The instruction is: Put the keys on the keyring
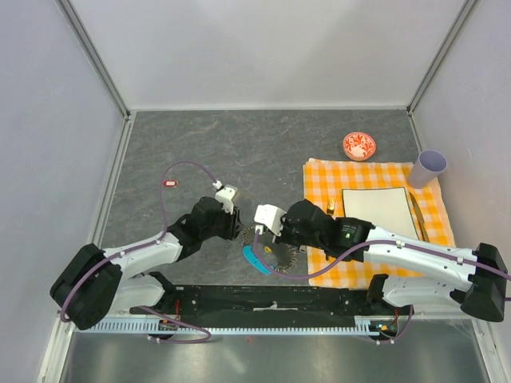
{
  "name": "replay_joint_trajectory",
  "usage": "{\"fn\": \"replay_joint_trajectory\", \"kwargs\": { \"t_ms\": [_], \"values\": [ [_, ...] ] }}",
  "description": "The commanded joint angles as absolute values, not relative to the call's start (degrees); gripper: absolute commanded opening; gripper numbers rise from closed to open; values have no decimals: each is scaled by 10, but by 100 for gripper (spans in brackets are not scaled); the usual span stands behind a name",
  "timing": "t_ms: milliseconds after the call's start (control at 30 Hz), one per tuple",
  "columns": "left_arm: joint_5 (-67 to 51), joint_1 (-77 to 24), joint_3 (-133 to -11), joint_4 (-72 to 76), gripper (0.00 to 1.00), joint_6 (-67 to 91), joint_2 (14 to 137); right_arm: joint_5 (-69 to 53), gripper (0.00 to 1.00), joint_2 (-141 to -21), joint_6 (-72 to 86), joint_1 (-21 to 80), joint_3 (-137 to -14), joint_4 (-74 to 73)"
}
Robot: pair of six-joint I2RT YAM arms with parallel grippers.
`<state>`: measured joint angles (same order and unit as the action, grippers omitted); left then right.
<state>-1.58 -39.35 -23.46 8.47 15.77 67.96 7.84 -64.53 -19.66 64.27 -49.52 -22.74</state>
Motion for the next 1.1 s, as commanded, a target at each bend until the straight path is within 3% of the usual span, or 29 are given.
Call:
{"fn": "replay_joint_trajectory", "kwargs": {
  "t_ms": [0, 567, 800, 867, 967, 1067],
  "values": [
    [-107, -381, -213, 155, 41, 162, 695, 83, 0, -634, -189, 642, -495, -207],
    [-165, -354, -215, 183, 36, 168, 753, 82, 0, -635, -188, 642, -495, -208],
    [-187, -354, -208, 197, 18, 170, 741, 80, 0, -636, -187, 642, -495, -209],
    [-188, -354, -207, 200, 8, 169, 737, 80, 0, -637, -187, 642, -495, -208],
    [-184, -354, -205, 202, 2, 167, 730, 79, 0, -637, -187, 642, -495, -209],
    [-182, -354, -198, 206, 2, 167, 722, 79, 0, -636, -187, 642, -495, -208]
  ]
}}
